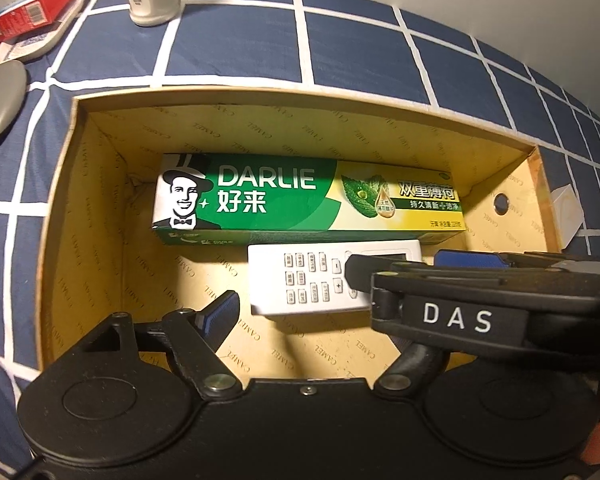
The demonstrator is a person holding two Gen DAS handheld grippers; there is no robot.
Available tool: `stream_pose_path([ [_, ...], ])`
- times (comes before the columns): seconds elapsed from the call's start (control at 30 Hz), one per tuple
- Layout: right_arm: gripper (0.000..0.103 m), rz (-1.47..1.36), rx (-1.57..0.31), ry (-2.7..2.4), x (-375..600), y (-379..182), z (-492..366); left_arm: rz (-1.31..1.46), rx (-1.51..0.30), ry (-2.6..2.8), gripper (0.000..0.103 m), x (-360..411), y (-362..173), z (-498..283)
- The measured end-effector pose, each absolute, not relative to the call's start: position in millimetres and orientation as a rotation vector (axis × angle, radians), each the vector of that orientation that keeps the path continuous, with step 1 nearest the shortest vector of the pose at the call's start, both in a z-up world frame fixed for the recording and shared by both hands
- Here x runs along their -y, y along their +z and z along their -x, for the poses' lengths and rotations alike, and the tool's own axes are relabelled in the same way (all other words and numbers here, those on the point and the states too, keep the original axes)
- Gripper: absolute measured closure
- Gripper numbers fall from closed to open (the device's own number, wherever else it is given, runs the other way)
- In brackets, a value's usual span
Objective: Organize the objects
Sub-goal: 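Lower the held remote into the box beside the GREE remote, then open the right gripper and release the remote in the box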
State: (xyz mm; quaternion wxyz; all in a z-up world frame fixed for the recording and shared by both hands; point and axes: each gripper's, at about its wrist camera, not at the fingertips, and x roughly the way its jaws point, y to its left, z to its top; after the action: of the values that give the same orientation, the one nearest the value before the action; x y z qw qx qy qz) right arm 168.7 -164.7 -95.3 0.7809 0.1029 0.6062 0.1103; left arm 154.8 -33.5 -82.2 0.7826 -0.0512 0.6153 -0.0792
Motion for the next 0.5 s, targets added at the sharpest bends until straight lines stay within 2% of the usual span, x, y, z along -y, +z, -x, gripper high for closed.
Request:
stream_pose_path([
  [0.17,0.03,-0.22,-1.28,0.253,171,-78,-160,0.105,-1.305,-0.133,0.023,34,-65,-142],
  [0.5,0.013,-0.214,-1.212,0.252,197,-37,-133,0.082,-1.258,-0.093,0.013,46,-32,-109],
])
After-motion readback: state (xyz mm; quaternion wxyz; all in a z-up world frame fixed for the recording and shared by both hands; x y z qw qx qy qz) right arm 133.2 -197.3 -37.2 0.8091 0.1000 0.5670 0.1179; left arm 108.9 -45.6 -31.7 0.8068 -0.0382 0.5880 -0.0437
